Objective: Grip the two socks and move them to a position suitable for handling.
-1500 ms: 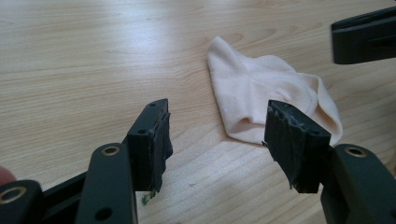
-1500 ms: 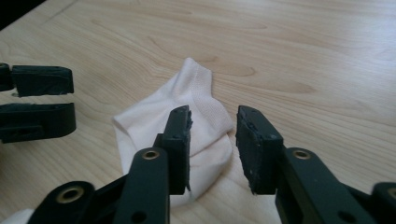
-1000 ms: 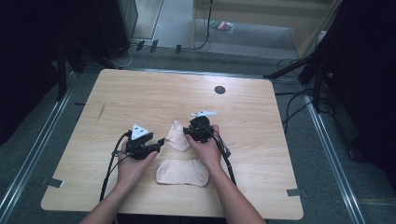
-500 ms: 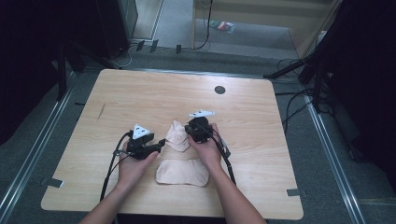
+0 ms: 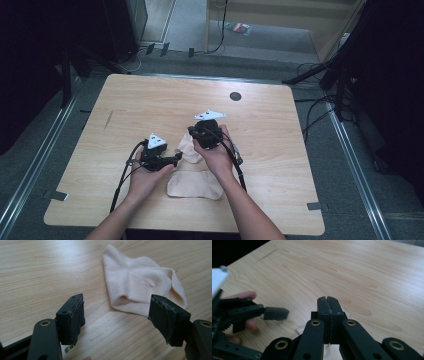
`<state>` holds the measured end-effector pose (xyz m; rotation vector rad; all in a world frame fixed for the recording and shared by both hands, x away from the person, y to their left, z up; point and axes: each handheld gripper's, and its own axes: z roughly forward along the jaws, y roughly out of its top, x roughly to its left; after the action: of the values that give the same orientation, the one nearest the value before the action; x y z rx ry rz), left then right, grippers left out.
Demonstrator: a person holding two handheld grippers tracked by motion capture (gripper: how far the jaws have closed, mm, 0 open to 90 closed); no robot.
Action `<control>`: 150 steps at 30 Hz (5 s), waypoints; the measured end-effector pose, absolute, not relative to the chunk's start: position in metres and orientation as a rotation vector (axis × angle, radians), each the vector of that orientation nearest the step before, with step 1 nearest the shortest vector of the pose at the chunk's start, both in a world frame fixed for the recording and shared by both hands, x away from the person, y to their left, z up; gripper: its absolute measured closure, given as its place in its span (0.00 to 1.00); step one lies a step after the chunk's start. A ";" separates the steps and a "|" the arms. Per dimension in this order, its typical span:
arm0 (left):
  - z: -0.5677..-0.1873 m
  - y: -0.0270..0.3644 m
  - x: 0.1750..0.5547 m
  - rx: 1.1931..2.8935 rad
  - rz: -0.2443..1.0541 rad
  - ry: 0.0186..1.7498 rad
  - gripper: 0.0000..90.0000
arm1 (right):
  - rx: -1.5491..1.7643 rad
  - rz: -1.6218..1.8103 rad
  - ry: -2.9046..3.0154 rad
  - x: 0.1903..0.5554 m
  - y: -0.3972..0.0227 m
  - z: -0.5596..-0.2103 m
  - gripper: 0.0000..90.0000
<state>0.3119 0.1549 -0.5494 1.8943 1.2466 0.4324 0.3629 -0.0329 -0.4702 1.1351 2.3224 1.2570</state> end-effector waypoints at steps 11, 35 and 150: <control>-0.549 0.159 0.312 1.874 0.413 1.266 0.36 | 1.317 1.173 2.346 0.378 -0.046 -0.512 0.79; -0.550 0.157 0.313 1.878 0.408 1.263 0.38 | 1.264 1.144 2.366 0.378 -0.042 -0.521 0.98; -0.533 0.167 0.253 1.861 0.360 1.134 0.68 | 1.290 1.232 2.299 0.278 -0.144 -0.526 0.78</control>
<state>0.2535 0.1674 -0.5326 1.8614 1.1345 0.3601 0.2779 -0.1444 -0.5258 1.2897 2.2987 1.2317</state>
